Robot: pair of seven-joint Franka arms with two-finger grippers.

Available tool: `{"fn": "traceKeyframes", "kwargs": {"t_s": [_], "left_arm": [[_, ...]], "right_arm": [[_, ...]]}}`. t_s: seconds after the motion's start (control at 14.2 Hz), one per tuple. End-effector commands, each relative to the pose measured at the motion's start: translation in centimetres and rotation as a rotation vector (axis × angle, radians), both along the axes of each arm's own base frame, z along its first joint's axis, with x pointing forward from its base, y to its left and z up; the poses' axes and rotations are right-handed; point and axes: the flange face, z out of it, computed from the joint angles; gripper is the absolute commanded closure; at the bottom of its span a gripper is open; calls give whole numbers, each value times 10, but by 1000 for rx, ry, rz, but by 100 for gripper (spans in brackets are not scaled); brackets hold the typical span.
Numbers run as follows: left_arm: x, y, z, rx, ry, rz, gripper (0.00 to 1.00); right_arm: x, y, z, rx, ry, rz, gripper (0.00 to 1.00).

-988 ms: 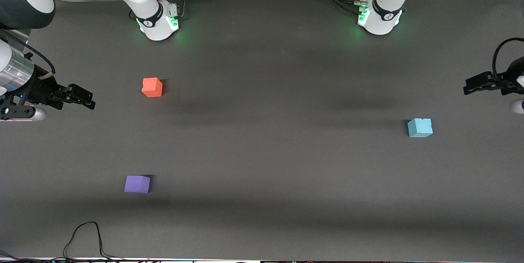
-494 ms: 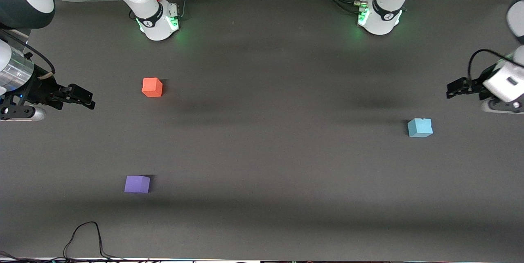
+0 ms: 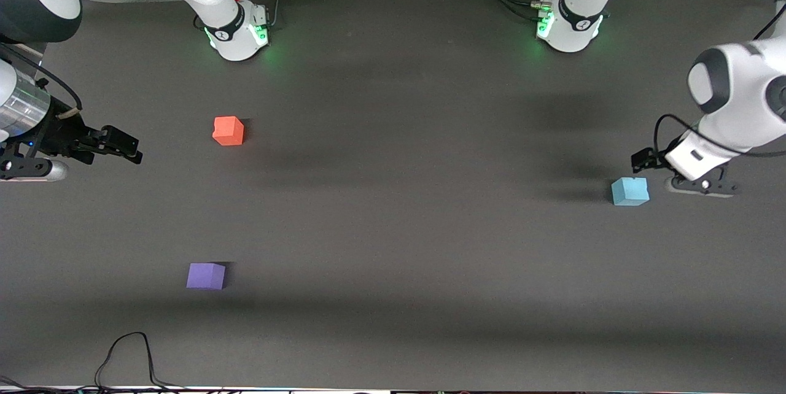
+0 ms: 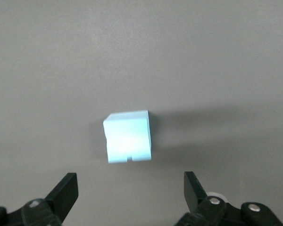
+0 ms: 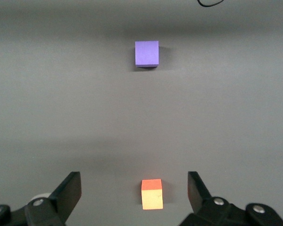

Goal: Place blue block between orange and purple blocks
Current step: 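Move the left gripper down over the light-blue cube, then close the left gripper on the light-blue cube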

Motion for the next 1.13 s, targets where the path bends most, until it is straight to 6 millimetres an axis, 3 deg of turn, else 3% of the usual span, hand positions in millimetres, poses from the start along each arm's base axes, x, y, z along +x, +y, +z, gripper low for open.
{"fn": "traceKeyframes", "kwargs": {"t_s": [0.0, 0.14, 0.42, 1.06], "left_arm": [[2, -1, -40, 13, -24, -29, 0], [-2, -2, -64, 16, -44, -32, 0], [-13, -3, -88, 16, -44, -37, 0], [-27, 5, -116, 18, -49, -91, 0]], "right_arm": [[1, 1, 4, 2, -2, -19, 0], [1, 1, 3, 2, 0, -19, 0], [1, 1, 3, 2, 0, -19, 0], [1, 1, 4, 2, -2, -19, 0]]}}
